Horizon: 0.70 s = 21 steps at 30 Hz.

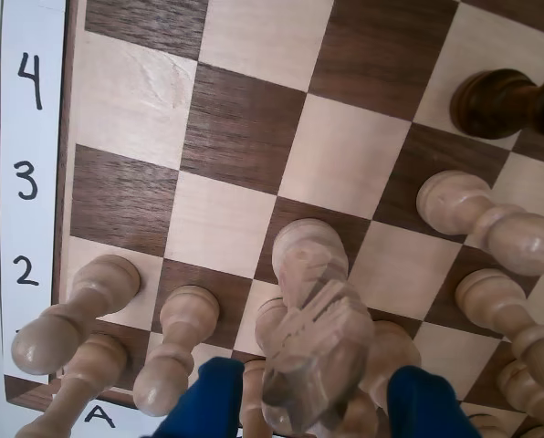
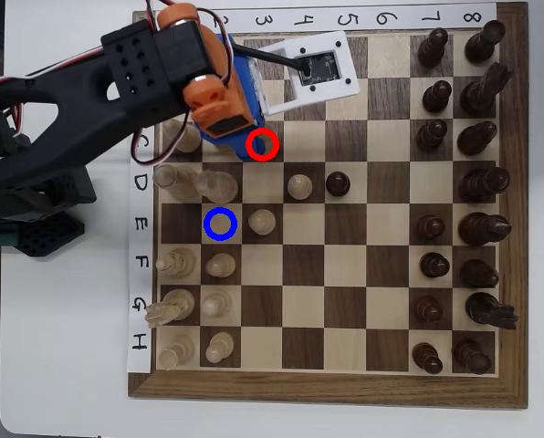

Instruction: Move the piece to destination

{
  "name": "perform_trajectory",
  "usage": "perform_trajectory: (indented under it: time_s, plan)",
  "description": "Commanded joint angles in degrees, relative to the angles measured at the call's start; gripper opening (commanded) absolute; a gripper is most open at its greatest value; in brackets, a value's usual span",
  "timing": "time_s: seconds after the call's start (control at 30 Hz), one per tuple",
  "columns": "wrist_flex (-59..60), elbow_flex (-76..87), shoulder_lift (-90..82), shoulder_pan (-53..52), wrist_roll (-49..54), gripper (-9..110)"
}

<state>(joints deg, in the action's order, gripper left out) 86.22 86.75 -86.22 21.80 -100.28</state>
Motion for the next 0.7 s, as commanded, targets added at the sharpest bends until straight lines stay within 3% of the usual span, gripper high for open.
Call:
perform_trajectory:
  time_s: [0.0, 0.67]
  plan:
    - [-2.99, 0.62, -3.25, -1.49, -28.39, 21]
    - [-7.82, 5.80, -4.31, -2.55, -28.21, 20]
